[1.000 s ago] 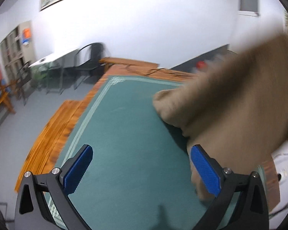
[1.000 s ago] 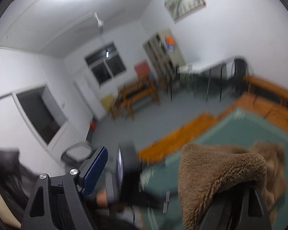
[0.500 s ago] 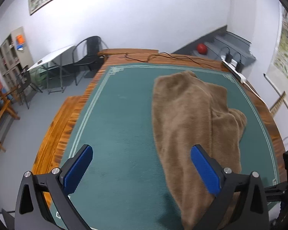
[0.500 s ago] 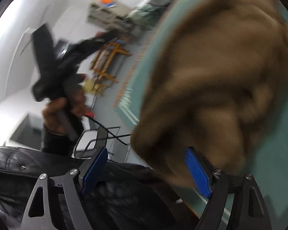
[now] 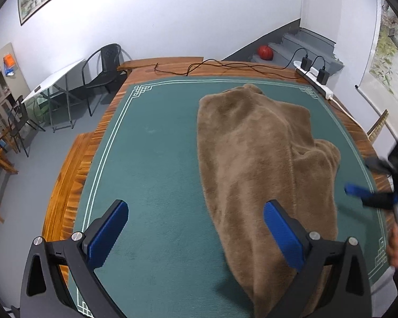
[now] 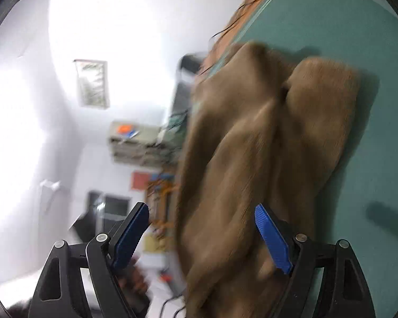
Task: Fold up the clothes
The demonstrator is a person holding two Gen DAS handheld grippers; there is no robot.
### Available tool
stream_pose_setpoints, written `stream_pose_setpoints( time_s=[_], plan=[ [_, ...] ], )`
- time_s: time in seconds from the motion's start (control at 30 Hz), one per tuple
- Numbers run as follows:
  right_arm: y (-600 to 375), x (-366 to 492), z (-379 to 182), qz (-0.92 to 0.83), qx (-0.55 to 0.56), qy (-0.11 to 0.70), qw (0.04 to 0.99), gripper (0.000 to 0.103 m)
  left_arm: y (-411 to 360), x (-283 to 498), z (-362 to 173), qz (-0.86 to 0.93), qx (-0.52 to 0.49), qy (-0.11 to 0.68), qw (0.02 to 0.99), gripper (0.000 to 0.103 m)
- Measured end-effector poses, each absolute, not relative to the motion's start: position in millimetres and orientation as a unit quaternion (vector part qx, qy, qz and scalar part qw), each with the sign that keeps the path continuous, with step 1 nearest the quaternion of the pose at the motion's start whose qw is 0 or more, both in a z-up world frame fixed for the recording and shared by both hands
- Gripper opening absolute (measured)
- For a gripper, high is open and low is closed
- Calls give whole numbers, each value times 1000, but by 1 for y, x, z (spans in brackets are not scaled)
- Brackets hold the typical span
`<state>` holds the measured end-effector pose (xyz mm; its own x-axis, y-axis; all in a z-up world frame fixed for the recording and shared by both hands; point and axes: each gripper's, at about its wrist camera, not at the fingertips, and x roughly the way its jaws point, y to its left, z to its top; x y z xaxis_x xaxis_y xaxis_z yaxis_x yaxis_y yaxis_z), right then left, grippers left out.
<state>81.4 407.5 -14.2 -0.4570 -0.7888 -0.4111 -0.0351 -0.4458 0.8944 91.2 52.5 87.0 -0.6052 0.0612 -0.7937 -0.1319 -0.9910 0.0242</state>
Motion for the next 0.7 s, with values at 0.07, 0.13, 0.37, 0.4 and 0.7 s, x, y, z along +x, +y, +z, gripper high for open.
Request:
stream_pose_setpoints(
  time_s=[0.07, 0.13, 0.37, 0.4, 0.7],
  plan=[
    [406, 60, -23, -731, 450, -457, 233, 84, 44, 89, 83, 893, -446, 40, 49, 102],
    [405, 38, -32, -728, 449, -471, 216, 84, 34, 88, 82, 892, -449, 39, 41, 102],
    [302, -11, 2, -670, 436, -470, 374, 84, -12, 81, 71, 886, -463, 18, -5, 102],
    [279, -13, 8, -656, 439, -460, 407, 84, -19, 79, 70, 885, -466, 14, -13, 102],
    [214, 15, 3, -601, 486, -396, 497, 84, -18, 82, 71, 893, -433, 118, 28, 102]
  ],
)
